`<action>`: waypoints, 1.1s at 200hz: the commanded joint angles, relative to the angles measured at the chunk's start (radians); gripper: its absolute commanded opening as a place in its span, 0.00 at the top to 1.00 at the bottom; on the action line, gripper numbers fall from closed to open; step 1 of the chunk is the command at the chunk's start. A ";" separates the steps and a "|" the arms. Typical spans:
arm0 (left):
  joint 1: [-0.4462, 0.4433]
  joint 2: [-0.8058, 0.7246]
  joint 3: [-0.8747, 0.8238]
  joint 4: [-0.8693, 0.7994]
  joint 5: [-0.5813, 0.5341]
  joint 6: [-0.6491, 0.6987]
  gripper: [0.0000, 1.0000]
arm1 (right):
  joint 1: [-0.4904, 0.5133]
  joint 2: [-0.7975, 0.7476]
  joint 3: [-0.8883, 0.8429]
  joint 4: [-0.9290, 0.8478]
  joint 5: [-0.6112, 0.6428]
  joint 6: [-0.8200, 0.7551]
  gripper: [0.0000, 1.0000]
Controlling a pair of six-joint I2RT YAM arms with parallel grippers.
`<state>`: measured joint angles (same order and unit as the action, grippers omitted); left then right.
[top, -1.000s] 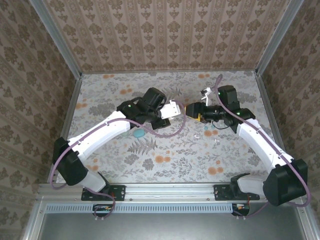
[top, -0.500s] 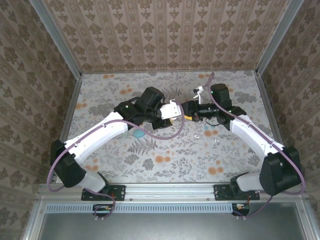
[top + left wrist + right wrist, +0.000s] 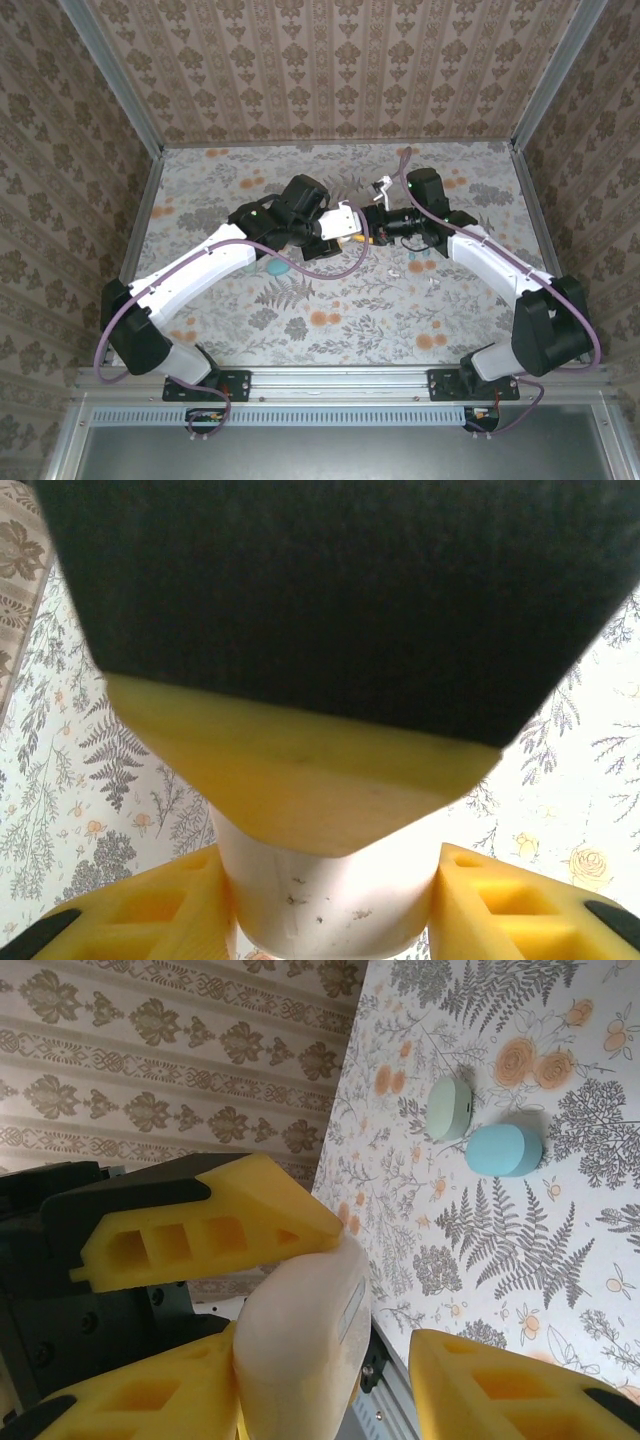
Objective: Insert wireless bluetooth earbuds into charging case
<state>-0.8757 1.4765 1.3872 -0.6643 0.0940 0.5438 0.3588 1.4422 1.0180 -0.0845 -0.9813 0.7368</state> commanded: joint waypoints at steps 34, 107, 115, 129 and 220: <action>-0.007 -0.014 0.016 0.038 -0.003 0.014 0.54 | 0.013 0.029 0.005 0.041 -0.026 0.023 0.54; -0.008 -0.016 0.013 0.050 -0.020 0.011 0.51 | 0.013 0.020 0.000 0.036 -0.022 0.019 0.69; -0.008 -0.016 0.011 0.051 -0.023 0.011 0.50 | 0.012 0.016 -0.001 0.044 -0.021 0.022 0.71; -0.007 -0.018 0.007 0.054 -0.027 0.008 0.46 | 0.012 0.009 -0.004 0.059 -0.017 0.027 0.73; 0.165 -0.173 -0.098 0.206 0.293 -0.324 0.14 | -0.061 -0.084 -0.118 0.316 0.029 0.101 0.75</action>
<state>-0.7979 1.4109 1.3457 -0.5831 0.1837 0.4175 0.3271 1.4364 0.9379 0.0845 -0.9714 0.8040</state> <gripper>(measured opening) 0.844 0.249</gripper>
